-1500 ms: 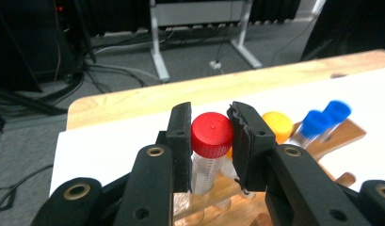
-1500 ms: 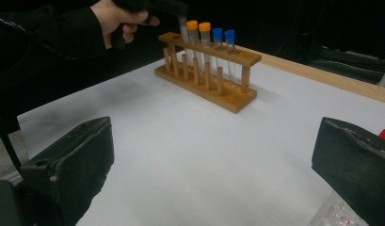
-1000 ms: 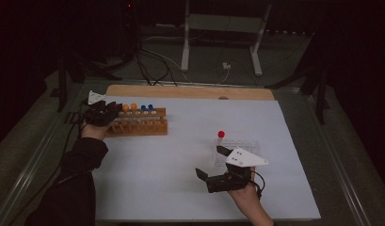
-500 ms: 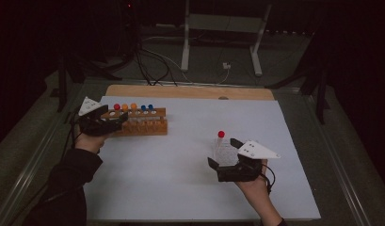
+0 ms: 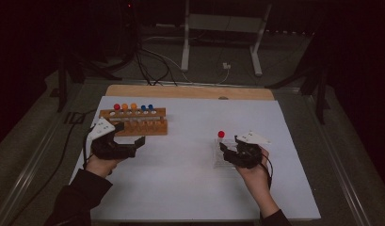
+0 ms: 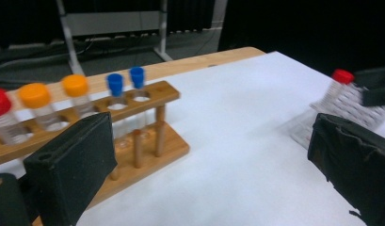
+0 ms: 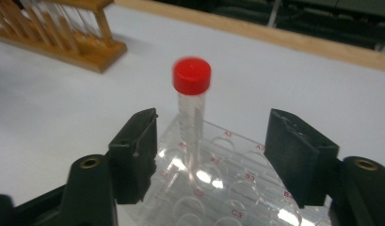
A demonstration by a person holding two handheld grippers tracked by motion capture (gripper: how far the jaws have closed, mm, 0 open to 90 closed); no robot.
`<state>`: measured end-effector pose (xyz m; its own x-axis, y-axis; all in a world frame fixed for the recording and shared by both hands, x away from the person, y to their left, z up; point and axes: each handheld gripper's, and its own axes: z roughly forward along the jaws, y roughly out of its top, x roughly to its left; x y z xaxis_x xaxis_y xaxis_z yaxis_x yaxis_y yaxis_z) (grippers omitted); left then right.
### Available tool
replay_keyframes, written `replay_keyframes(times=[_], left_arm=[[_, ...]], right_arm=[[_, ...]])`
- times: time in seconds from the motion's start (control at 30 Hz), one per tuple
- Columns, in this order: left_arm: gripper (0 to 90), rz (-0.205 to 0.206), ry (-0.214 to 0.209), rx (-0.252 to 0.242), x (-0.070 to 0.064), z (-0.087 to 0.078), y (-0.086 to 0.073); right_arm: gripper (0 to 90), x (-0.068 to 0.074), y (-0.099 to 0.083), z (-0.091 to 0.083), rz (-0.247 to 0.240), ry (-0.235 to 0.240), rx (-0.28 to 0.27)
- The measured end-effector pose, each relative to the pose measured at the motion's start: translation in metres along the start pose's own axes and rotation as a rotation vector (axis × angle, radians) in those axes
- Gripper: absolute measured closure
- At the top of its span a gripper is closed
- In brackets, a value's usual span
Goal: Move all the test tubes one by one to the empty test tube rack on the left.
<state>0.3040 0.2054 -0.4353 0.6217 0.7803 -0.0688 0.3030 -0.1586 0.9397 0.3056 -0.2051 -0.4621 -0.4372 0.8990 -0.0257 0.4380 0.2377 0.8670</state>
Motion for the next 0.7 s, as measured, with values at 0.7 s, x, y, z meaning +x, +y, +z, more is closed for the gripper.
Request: replay_keyframes(times=[0.7], left_arm=[[2.3,0.056,-0.091,0.042,-0.028,0.014,-0.024]], right_arm=[[74.8,0.007,0.007,0.027,-0.031,0.040,0.103]])
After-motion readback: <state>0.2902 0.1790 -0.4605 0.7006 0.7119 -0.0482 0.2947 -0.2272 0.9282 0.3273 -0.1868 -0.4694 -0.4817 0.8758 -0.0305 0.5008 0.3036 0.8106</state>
